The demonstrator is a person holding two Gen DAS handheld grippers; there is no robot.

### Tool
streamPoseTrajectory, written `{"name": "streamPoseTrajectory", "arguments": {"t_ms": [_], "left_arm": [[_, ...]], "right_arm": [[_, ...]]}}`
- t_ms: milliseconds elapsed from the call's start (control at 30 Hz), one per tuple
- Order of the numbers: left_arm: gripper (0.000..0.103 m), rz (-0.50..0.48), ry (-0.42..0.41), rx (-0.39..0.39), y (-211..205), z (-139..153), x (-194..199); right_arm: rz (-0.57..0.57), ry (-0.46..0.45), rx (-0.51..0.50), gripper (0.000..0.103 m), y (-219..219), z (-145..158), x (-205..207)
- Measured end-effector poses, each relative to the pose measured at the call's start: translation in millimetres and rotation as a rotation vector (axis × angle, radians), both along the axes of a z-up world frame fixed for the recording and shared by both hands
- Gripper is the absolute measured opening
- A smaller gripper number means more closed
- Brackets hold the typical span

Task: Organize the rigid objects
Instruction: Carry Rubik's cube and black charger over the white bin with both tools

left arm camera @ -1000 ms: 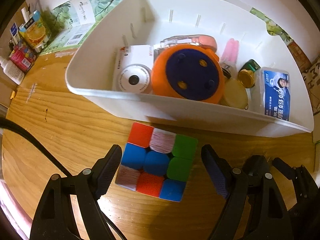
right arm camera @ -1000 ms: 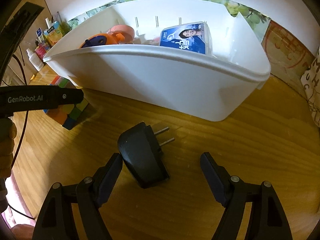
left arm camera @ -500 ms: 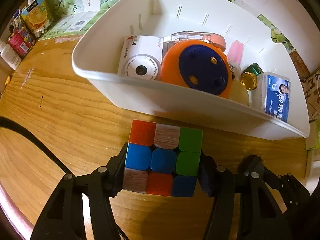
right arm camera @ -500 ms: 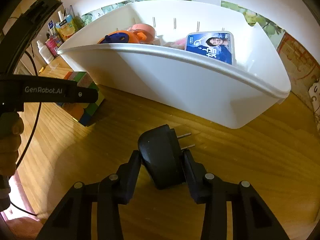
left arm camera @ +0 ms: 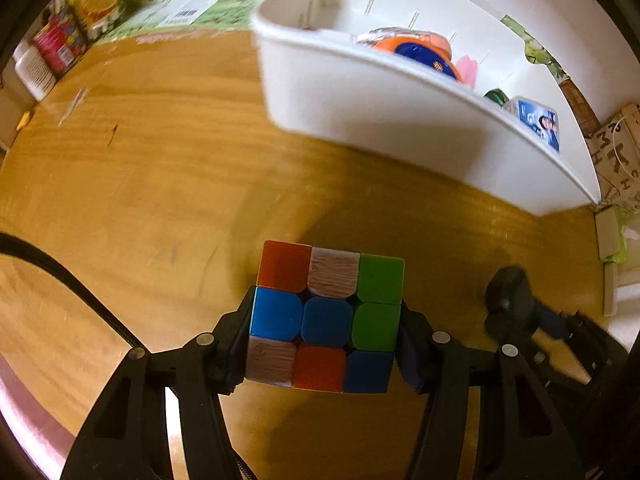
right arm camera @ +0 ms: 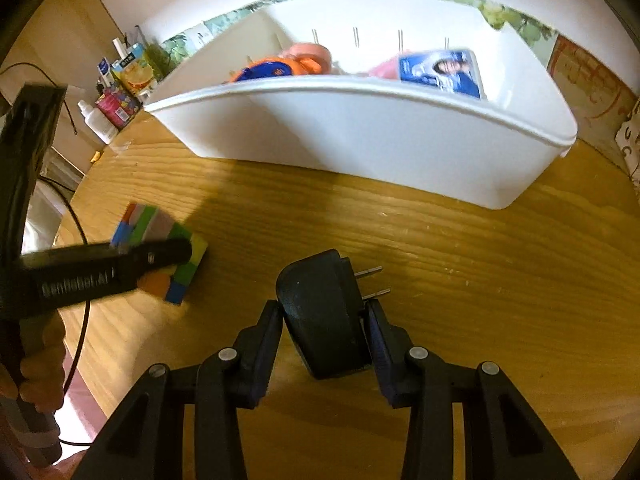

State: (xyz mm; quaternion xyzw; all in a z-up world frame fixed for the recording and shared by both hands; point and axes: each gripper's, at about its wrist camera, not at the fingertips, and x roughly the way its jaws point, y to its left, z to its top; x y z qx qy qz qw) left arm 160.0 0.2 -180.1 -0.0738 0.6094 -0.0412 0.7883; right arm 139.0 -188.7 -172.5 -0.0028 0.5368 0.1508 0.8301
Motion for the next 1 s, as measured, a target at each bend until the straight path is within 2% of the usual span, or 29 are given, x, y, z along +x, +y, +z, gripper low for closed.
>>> {"name": "streamPoseTrajectory", "arguments": {"t_ms": [167,400,633,867,1000], "left_arm": [[0.062,0.018,0.035,-0.019,16.7,8.6,-21.7],[0.062,-0.04,-0.004,0.011,30.1,45.5,-41.5],[0.062,-0.093,0.013,-0.015,25.0,70.6,-22.0],[0.062,-0.168,-0.074,0.007,5.2,110.0,2.8],[0.062,-0.21,-0.141,0.001,-9.1,129.8,25.1]], "right_arm": [[0.02,-0.065,-0.026,0.042,13.6,16.3,-13.2],[0.025,-0.131,-0.05,0.042,25.5,43.1,-22.6],[0.02,-0.241,-0.085,0.042,20.9,85.3,-19.5],[0.002,-0.383,-0.128,0.042,0.3,130.5,-3.1],[-0.008,-0.441,-0.133,0.043,-10.2,146.6,12.7]]}}
